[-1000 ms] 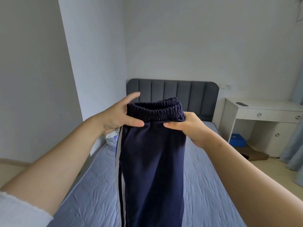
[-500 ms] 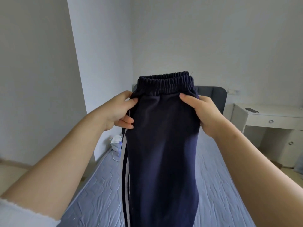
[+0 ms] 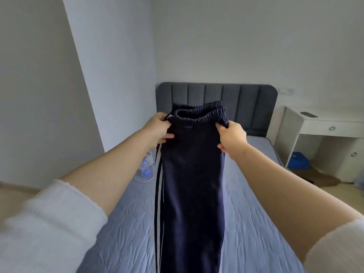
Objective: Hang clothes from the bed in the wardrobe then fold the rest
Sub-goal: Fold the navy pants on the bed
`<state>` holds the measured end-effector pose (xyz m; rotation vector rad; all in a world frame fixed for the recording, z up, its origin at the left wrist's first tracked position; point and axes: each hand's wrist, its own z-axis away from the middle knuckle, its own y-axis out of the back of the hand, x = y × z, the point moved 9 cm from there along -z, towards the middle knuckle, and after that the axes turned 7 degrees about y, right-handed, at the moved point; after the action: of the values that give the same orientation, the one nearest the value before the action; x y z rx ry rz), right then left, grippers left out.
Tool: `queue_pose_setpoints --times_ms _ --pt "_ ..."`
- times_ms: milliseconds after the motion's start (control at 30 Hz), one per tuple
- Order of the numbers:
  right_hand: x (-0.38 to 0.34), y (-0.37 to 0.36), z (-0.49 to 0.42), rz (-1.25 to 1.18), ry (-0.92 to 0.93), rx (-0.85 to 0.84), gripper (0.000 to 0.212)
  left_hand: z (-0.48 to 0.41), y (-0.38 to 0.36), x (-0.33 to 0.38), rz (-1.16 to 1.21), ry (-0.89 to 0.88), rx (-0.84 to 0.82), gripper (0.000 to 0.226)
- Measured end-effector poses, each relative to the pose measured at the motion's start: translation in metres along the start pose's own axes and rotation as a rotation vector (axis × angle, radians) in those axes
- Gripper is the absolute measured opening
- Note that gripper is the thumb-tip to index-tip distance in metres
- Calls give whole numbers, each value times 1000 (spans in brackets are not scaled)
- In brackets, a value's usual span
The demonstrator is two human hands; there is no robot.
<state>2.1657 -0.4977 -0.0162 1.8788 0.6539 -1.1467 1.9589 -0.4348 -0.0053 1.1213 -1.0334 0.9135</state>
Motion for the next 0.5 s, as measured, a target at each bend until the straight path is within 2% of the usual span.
queue_pose_setpoints --times_ms 67,167,267,400,500 --pt "-30 11 -8 -188 46 95 12 0 6 37 61 -111 13 7" --pt "-86 37 -9 -236 241 202 13 14 28 91 122 -286 57 17" --pt "-134 57 2 -275 404 265 21 38 53 130 140 -425 76 15" --pt "-164 76 23 -218 482 352 31 65 74 147 40 -485 135 13" --pt "-173 78 41 -211 529 368 32 73 81 142 111 -468 147 15"
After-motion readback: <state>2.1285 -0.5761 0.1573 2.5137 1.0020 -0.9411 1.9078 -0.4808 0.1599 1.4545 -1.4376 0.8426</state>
